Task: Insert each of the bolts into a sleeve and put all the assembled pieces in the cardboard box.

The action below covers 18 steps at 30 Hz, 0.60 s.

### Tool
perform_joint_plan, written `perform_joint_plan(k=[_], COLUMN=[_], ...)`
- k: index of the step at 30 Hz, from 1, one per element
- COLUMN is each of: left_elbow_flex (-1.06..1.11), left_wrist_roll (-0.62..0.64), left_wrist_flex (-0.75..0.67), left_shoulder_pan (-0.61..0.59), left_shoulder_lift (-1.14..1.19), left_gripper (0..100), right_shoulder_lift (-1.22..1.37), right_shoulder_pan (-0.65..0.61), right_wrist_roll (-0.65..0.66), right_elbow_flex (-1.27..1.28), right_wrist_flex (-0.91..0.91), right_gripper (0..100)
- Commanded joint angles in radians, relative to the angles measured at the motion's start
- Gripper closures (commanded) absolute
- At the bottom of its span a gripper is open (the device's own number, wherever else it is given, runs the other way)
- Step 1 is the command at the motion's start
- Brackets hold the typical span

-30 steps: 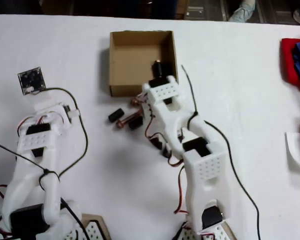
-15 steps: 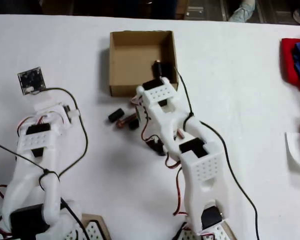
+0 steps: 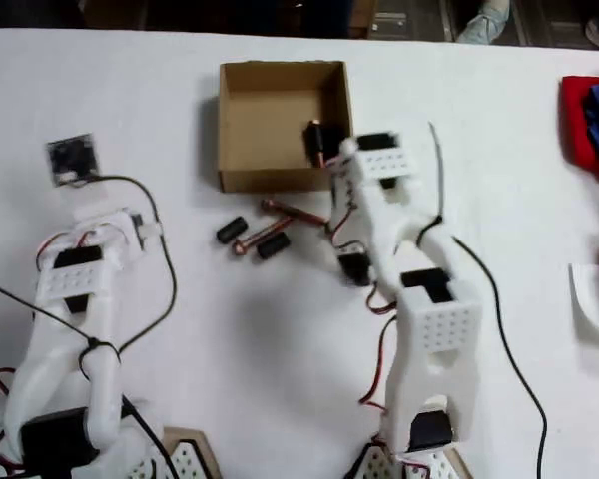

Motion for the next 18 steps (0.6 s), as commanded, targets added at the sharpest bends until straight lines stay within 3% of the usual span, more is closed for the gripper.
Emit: perform_joint_plan(k=[1,8,13,18], left_elbow_flex=[-0.059,-0.4,-0.855,-1.244], left_wrist_roll=[-0.028,-0.034,0.0,0.413], left_wrist_flex=[0.095,0.459,0.809,0.996], left_shoulder_pan=[0.072,0.276,0.491,0.689], left_shoulder_lift=[-0.009,0.115,0.384,0.635], left_gripper=[88,88,88,88], right_shoulder_lift=[-0.283,-0.627,-0.641,-0.65], right_shoulder_pan=[0.077,0.361,0.57,0.642], right_wrist_roll=[0.097,0.126,0.126,0.126], right_elbow_flex=[-0.075,0.104,0.413,0.647], right_wrist_flex=[0.031,-0.007,-0.257,-0.456], right_gripper=[97.8,97.8,97.8,97.8])
